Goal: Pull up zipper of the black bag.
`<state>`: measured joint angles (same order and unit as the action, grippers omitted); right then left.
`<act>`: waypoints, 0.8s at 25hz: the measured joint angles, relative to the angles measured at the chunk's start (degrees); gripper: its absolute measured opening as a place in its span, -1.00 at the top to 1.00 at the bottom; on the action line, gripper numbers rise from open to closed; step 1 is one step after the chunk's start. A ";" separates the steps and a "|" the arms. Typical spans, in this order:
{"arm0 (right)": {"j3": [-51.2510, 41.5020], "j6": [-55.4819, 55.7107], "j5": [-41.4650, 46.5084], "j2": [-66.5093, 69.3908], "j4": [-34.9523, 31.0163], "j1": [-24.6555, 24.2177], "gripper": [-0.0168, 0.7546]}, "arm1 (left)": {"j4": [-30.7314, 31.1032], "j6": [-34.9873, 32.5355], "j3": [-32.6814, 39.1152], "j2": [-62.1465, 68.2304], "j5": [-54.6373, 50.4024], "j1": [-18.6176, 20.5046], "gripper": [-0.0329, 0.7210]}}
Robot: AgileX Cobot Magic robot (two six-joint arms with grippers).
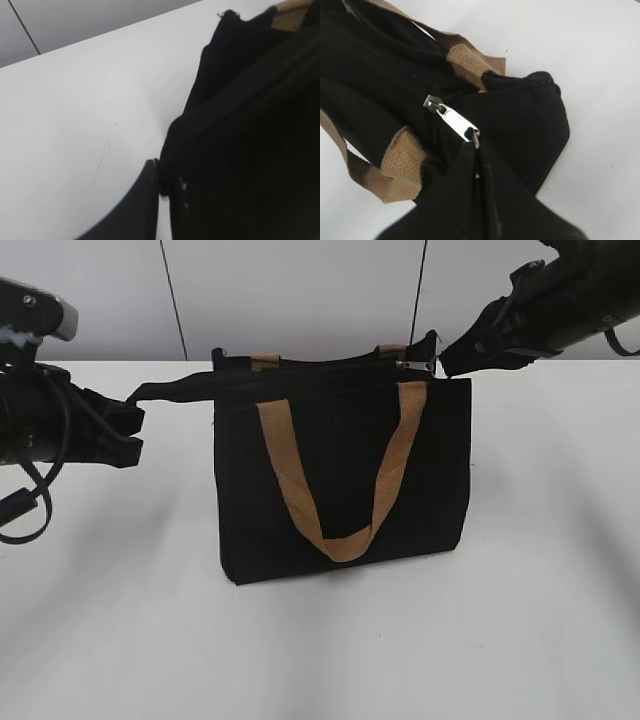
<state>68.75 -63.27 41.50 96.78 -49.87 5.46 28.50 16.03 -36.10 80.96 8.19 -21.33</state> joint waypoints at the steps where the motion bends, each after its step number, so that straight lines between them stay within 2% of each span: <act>1: 0.00 0.05 0.06 -0.06 0.00 0.00 0.93 | -0.35 0.00 0.00 0.00 -0.06 0.00 0.86; 3: 0.00 0.35 0.06 -0.61 0.12 0.34 0.75 | -2.70 0.00 0.00 0.00 -0.39 0.00 0.86; 5: 0.00 0.72 0.33 -1.56 0.26 0.62 0.47 | -5.09 0.00 0.00 0.00 -1.24 -0.06 0.81; 7: 0.00 1.20 1.54 -2.85 0.25 0.76 0.15 | -6.91 0.00 0.00 -0.31 -2.83 -0.34 0.59; 9: 0.00 2.23 3.21 -3.94 0.50 0.82 -0.02 | -8.10 0.18 0.00 -1.38 -5.15 -1.03 0.26; 11: -0.06 3.63 4.58 -4.77 1.06 0.82 -0.08 | -10.59 0.21 0.00 -3.04 -8.19 -2.08 -0.05; 13: -0.93 4.95 5.17 -5.92 2.29 0.86 -0.11 | -14.10 0.21 0.00 -4.66 -12.07 -3.16 -0.19; 17: -5.72 6.46 4.92 -8.72 3.51 0.93 -0.11 | -19.84 0.25 0.00 -8.22 -19.92 -5.15 -0.21; 20: -10.82 6.68 1.57 -11.96 4.66 2.19 -0.11 | -22.58 0.25 0.00 -11.44 -24.32 -6.28 -0.21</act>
<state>57.92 -56.59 43.07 84.82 -45.21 7.65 5.92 16.29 -36.10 69.52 -16.13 -27.61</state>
